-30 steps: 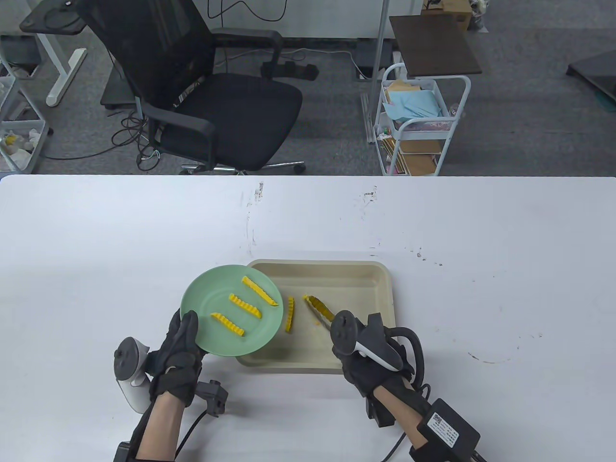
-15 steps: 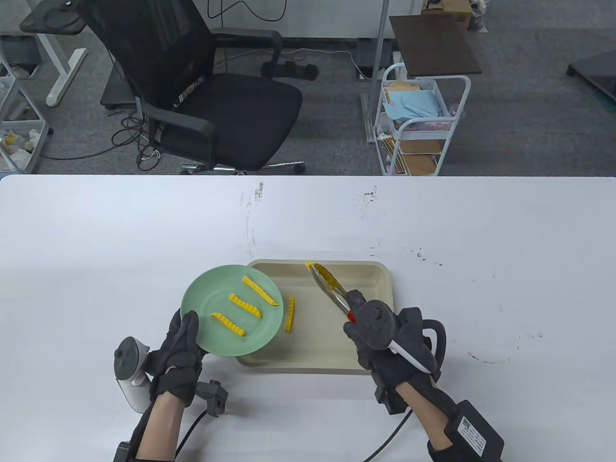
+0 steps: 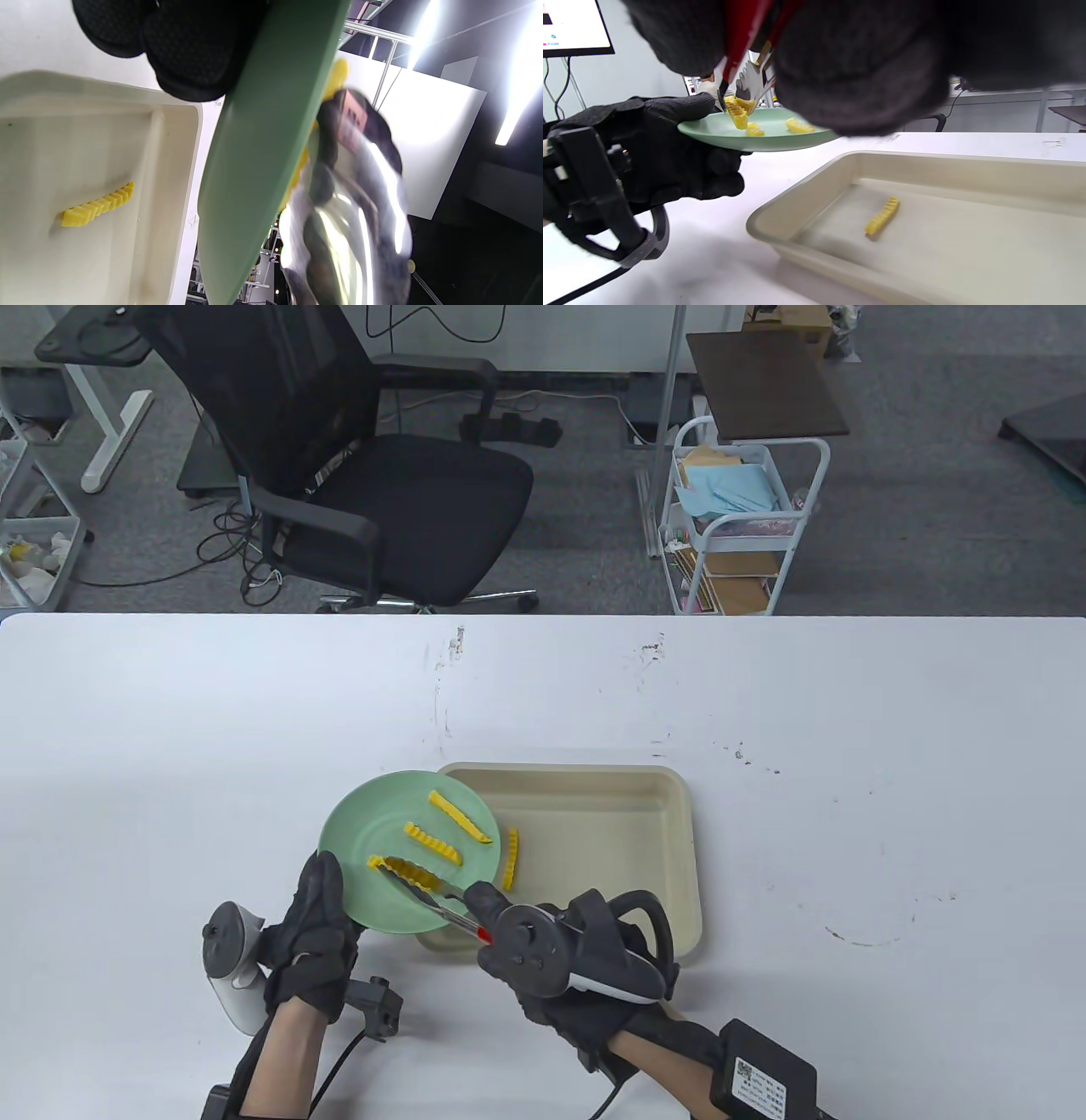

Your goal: Hold plate and receive fries gripped by tongs from baking tray

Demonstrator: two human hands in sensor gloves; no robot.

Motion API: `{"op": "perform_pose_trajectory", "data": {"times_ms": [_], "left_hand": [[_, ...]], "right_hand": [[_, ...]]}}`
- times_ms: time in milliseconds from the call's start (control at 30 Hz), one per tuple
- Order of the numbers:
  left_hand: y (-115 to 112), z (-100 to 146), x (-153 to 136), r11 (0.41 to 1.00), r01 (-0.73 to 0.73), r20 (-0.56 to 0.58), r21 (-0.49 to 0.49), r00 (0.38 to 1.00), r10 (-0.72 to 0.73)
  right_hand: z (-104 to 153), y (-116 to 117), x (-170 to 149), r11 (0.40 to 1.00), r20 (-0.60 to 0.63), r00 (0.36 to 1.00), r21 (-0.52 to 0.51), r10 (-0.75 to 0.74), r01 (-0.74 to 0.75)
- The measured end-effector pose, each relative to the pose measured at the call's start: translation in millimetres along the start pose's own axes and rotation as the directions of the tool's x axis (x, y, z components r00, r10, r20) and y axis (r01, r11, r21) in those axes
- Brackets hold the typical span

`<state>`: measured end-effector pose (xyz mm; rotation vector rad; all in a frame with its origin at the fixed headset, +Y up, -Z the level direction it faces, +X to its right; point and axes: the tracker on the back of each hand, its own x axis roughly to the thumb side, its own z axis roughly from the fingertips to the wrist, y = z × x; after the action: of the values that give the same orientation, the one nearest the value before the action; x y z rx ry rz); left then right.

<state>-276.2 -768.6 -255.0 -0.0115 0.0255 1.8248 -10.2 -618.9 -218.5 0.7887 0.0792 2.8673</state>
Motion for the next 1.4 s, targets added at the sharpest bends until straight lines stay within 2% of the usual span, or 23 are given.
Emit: {"op": "perform_pose_trajectory", "data": {"times_ms": [333,533,667,833,933,1067,1200,1400], "left_hand": [[-0.4,0.3,0.3,1.000,-0.007,0.000,-0.001,1.000,0.007],[-0.3,0.6,0.6,1.000,-0.009,0.000,0.000,1.000,0.009],[0.1,0.7,0.7,1.000,-0.004,-0.001,0.004,1.000,0.004],[0.3,0.9,1.1,1.000,-0.005,0.001,0.004,1.000,0.005],[0.5,0.9,1.2,1.000,-0.005,0.002,0.005,1.000,0.005],[0.7,0.9,1.7,1.000,-0.008,0.003,0.005,1.000,0.008],[1.1,0.7,1.6,1.000,-0.005,0.001,0.007,1.000,0.005],[1.2,1.0,1.5,1.000,-0.002,-0.001,0.006,1.000,0.002]], "right_hand": [[-6.9,9.1,4.1,0.999,0.027,0.999,0.048,0.021,-0.022],[1.4,-6.7,-9.1,0.999,0.012,0.999,-0.028,-0.039,0.040],[8.2,-20.7,-34.9,0.990,-0.077,0.993,-0.116,-0.090,0.080],[7.8,-18.3,-75.2,0.986,-0.260,0.961,-0.160,-0.089,0.048],[0.4,-3.0,-105.6,0.995,-0.381,0.923,-0.093,-0.053,0.018],[-6.4,23.9,-129.8,0.999,-0.448,0.894,0.026,-0.005,0.019],[-10.0,42.1,-124.2,0.995,-0.415,0.909,0.103,0.036,0.008],[-19.3,63.4,-95.7,0.978,-0.336,0.934,0.200,0.124,-0.058]]}}
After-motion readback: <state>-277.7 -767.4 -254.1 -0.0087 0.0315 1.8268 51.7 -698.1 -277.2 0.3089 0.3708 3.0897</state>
